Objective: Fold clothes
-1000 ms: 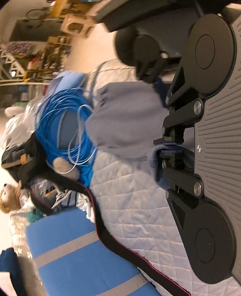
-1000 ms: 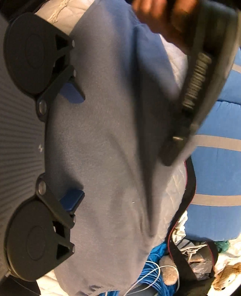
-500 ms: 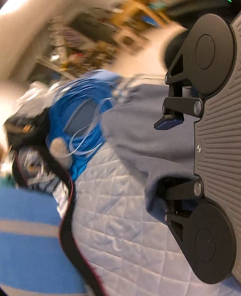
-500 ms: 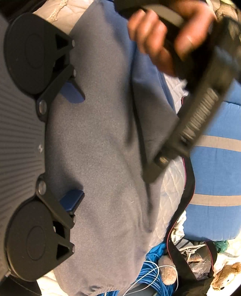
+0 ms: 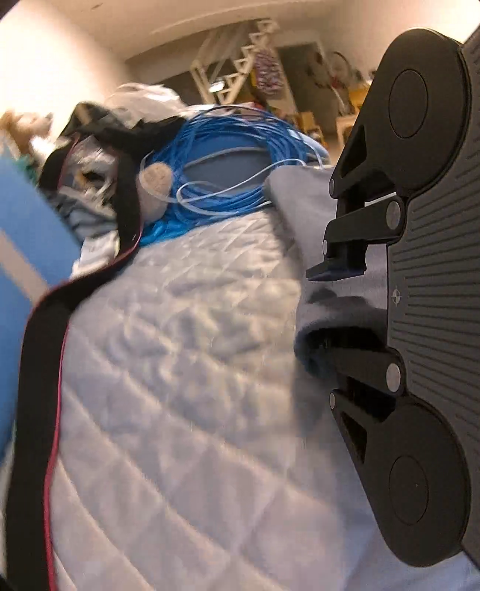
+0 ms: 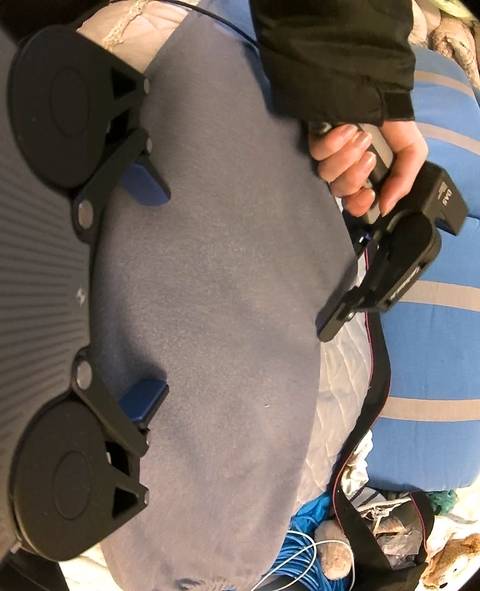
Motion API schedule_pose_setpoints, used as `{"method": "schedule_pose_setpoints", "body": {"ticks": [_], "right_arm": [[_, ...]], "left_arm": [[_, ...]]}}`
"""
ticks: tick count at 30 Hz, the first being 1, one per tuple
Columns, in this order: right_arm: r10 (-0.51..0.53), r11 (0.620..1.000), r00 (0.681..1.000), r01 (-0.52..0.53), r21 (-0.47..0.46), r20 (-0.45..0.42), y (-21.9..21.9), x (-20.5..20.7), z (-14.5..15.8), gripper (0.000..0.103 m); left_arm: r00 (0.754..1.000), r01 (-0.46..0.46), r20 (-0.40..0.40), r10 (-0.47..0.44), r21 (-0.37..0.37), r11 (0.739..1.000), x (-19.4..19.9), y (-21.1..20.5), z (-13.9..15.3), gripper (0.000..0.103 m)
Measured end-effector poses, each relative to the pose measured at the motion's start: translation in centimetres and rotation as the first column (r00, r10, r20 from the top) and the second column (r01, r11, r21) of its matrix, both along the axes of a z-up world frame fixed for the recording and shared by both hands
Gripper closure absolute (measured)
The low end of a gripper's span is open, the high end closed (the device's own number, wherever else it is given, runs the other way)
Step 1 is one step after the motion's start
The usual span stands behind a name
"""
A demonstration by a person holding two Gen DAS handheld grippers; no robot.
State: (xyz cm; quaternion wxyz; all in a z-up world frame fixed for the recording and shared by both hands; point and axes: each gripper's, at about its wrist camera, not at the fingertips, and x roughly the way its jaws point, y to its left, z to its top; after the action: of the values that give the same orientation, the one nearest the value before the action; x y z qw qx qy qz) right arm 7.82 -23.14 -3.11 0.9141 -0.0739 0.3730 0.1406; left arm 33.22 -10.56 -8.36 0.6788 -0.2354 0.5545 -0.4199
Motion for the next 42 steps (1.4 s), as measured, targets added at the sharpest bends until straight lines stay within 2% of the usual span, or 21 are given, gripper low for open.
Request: {"method": "schedule_pose_setpoints", "body": {"ticks": [1, 2, 6, 9, 12, 15, 17, 19, 22, 25, 30, 33, 34, 35, 36, 37, 40, 42], "right_arm": [[0.003, 1.000, 1.000, -0.003, -0.001, 0.002, 0.0, 0.0, 0.0, 0.000], [0.005, 1.000, 1.000, -0.005, 0.000, 0.002, -0.1, 0.0, -0.1, 0.000], [0.005, 1.000, 1.000, -0.005, 0.003, 0.001, -0.1, 0.0, -0.1, 0.000], [0.004, 1.000, 1.000, -0.004, 0.002, 0.001, 0.0, 0.0, -0.1, 0.000], [0.001, 1.000, 1.000, -0.001, 0.002, 0.000, 0.0, 0.0, 0.0, 0.000], [-0.013, 1.000, 1.000, 0.013, 0.012, -0.003, 0.0, 0.0, 0.3, 0.000], [-0.023, 1.000, 1.000, 0.023, 0.019, -0.004, 0.0, 0.1, 0.5, 0.000], [-0.032, 0.999, 0.999, 0.033, 0.026, -0.006, 0.1, 0.1, 0.7, 0.000], [-0.038, 0.998, 0.999, 0.037, 0.059, 0.001, 0.1, 0.0, 1.2, 0.000], [-0.040, 0.996, 0.999, 0.038, 0.086, 0.031, 0.5, -0.1, 1.8, 0.000], [-0.033, 0.994, 0.998, 0.029, 0.102, 0.043, 1.8, -0.2, 2.3, 0.000], [-0.020, 0.995, 0.998, 0.014, 0.100, 0.051, 2.7, -0.3, 2.5, 0.000], [-0.013, 0.995, 0.998, 0.008, 0.098, 0.056, 3.0, -0.4, 2.6, 0.000], [-0.009, 0.996, 0.998, 0.003, 0.092, 0.062, 3.3, -0.4, 2.6, 0.000], [-0.004, 0.996, 0.998, -0.001, 0.085, 0.067, 3.6, -0.5, 2.6, 0.000], [-0.001, 0.997, 0.998, -0.004, 0.072, 0.069, 3.9, -0.5, 2.5, 0.000], [0.004, 0.999, 0.997, -0.006, 0.036, 0.072, 4.5, -0.6, 2.2, 0.000], [-0.002, 1.000, 0.997, 0.001, 0.013, 0.073, 4.8, -0.6, 2.0, 0.000]], "left_arm": [[1.000, -0.024, -0.018, 0.024, -0.002, 1.000, 0.4, 0.8, 0.0, 0.086], [0.998, -0.056, -0.013, 0.056, 0.010, 0.998, 0.7, 1.5, 0.3, 0.091], [0.982, -0.182, 0.051, 0.180, 0.047, 0.982, 1.5, 4.6, 2.1, 0.091], [0.960, -0.266, 0.105, 0.259, 0.068, 0.961, 1.2, 6.6, 3.7, 0.091], [0.937, -0.318, 0.187, 0.294, 0.119, 0.940, 0.3, 7.4, 5.7, 0.078], [0.918, -0.317, 0.302, 0.255, 0.178, 0.932, -1.6, 7.2, 8.0, 0.069], [0.905, -0.288, 0.384, 0.180, 0.244, 0.926, -3.4, 6.7, 9.3, 0.060], [0.892, -0.263, 0.441, 0.103, 0.319, 0.911, -5.2, 6.8, 10.2, 0.059], [0.869, -0.225, 0.494, -0.020, 0.431, 0.874, -8.1, 7.7, 10.7, 0.059], [0.849, -0.205, 0.522, -0.088, 0.479, 0.854, -10.6, 9.1, 10.6, 0.060], [0.869, -0.176, 0.485, -0.096, 0.485, 0.857, -11.8, 10.8, 9.3, 0.062], [0.897, -0.139, 0.435, -0.083, 0.455, 0.880, -11.6, 11.6, 8.5, 0.069], [0.911, -0.130, 0.407, -0.068, 0.440, 0.889, -11.3, 11.9, 8.1, 0.076], [0.923, -0.125, 0.381, -0.054, 0.430, 0.894, -11.1, 12.1, 7.7, 0.093], [0.928, -0.125, 0.369, -0.047, 0.429, 0.895, -11.0, 12.3, 7.5, 0.098], [0.930, -0.128, 0.365, -0.042, 0.427, 0.895, -11.0, 12.4, 7.5, 0.100], [0.902, -0.160, 0.430, -0.042, 0.423, 0.892, -11.6, 12.8, 8.8, 0.101], [0.895, -0.181, 0.445, -0.025, 0.415, 0.892, -11.8, 13.1, 9.2, 0.101]]}}
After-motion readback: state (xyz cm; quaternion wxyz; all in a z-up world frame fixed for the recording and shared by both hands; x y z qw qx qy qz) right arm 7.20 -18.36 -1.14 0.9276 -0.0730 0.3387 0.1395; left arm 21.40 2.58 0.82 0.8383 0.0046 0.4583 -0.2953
